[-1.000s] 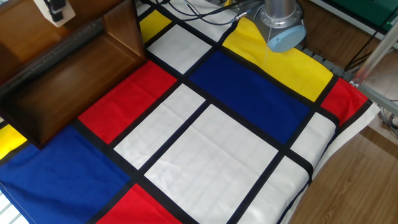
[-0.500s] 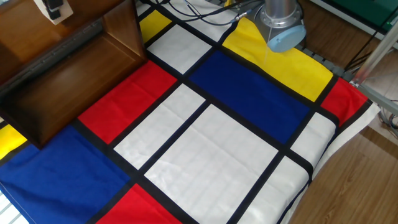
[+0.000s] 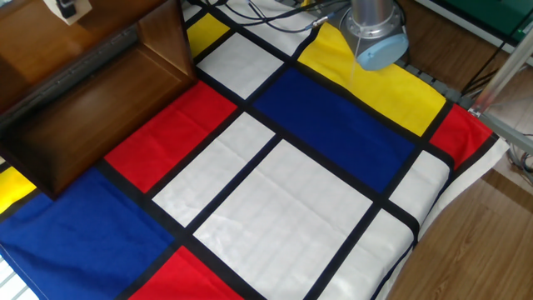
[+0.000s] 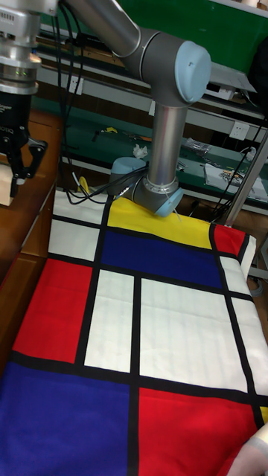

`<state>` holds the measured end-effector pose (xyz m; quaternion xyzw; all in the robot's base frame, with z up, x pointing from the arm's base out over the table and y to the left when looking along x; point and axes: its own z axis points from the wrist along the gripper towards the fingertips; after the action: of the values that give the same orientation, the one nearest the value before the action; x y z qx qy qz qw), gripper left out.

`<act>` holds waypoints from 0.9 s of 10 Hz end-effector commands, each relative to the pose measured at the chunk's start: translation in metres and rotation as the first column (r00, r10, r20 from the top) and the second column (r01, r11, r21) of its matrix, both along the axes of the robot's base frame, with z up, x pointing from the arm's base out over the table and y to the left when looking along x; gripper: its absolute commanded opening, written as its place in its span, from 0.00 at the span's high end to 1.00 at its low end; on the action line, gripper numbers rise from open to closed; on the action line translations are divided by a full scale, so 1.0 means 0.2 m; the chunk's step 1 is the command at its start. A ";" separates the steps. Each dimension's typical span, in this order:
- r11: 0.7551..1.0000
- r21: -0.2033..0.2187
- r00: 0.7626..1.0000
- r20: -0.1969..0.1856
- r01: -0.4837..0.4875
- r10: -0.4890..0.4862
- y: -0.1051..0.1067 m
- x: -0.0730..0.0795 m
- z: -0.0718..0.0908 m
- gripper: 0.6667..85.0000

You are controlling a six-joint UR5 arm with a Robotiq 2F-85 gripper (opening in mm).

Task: Put the object on the shelf

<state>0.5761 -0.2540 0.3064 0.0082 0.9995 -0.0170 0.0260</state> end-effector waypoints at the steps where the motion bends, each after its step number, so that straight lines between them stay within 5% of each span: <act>1: 0.999 0.017 0.999 0.013 -0.045 0.045 -0.01 0.04 0.00 1.00; 9: 0.998 0.048 0.999 0.048 -0.027 0.024 0.07 0.13 -0.10 1.00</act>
<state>0.5953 -0.2471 0.2909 -0.0061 0.9991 -0.0016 0.0412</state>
